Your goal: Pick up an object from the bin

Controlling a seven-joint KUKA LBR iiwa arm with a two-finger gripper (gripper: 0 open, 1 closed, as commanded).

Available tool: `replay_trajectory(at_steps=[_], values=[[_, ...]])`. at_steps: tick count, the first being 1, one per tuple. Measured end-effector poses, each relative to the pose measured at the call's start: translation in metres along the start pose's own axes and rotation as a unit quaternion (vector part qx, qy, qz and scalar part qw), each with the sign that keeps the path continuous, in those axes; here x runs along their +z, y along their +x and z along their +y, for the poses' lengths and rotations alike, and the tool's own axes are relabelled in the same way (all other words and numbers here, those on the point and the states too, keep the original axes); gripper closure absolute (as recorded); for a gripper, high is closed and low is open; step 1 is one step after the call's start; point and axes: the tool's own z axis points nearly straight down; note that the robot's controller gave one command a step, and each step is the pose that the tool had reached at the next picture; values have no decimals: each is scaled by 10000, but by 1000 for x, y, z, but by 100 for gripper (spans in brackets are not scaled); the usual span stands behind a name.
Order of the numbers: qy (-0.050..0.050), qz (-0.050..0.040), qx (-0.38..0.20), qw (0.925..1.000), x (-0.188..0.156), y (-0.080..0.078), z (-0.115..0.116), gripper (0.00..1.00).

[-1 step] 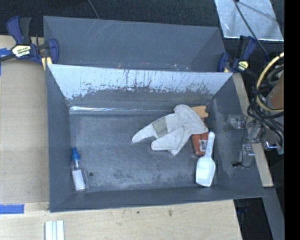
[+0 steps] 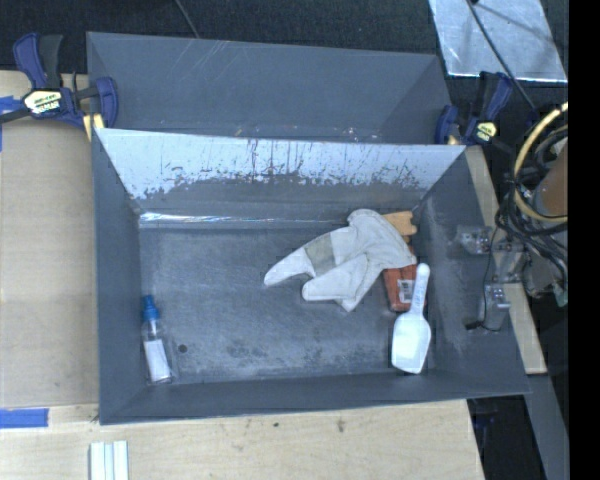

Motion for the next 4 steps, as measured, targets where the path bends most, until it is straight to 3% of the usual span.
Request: replay_trajectory(at_steps=[1, 2, 3, 4], values=[[6, -35, 156, 9999, 54, -40, 12, 0], [-2, -4, -51, 10000, 112, -30, 16, 0], [-4, 27, -131, 9999, 134, -62, 30, 0], [1, -8, 97, 10000, 143, -78, 44, 0]])
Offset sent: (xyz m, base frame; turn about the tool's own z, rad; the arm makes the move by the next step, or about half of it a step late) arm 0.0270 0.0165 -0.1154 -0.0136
